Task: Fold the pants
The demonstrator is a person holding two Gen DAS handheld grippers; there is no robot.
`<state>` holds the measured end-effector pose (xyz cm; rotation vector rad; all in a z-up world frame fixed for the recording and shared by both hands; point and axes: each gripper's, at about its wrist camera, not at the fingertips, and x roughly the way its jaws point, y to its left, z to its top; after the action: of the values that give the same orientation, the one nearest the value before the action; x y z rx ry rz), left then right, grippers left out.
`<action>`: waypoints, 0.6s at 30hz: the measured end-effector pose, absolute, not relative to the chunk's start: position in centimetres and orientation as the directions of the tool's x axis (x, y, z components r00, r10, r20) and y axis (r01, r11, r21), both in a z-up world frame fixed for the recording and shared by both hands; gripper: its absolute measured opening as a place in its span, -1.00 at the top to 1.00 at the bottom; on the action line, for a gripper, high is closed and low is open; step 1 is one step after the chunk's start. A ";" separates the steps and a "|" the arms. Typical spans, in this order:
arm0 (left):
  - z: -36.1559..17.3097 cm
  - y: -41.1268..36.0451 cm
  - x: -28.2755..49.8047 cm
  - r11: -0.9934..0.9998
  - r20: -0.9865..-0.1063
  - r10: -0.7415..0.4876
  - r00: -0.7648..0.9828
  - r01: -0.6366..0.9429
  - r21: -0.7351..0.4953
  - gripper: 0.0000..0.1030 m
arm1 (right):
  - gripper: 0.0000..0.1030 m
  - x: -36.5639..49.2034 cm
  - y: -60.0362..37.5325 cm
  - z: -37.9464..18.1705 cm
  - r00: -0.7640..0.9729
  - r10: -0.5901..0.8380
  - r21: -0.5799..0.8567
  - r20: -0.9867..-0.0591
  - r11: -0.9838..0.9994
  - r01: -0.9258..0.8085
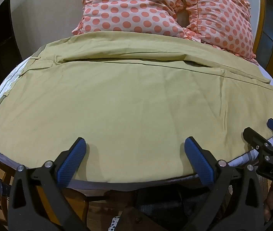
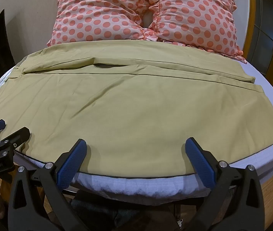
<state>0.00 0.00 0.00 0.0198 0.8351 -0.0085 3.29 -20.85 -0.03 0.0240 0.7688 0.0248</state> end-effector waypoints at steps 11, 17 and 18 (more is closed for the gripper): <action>0.0 0.0 0.0 1.000 -0.738 0.001 0.674 0.015 0.015 -0.97 | -0.97 3.3 -20.8 0.0 0.720 0.032 0.030 -0.693 0.999 -0.015; 0.0 0.0 0.0 1.000 -0.737 0.001 0.676 0.015 0.015 -0.97 | -0.97 3.3 -20.9 -0.1 0.721 0.031 0.031 -0.693 0.999 -0.014; 0.0 0.0 0.0 1.000 -0.737 0.001 0.676 0.015 0.015 -0.97 | -0.97 3.3 -20.9 -0.1 0.721 0.031 0.031 -0.692 0.999 -0.014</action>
<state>-0.02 0.00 0.02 0.0208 0.8289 -0.0080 3.27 -20.86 -0.06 0.0238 0.7650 0.0249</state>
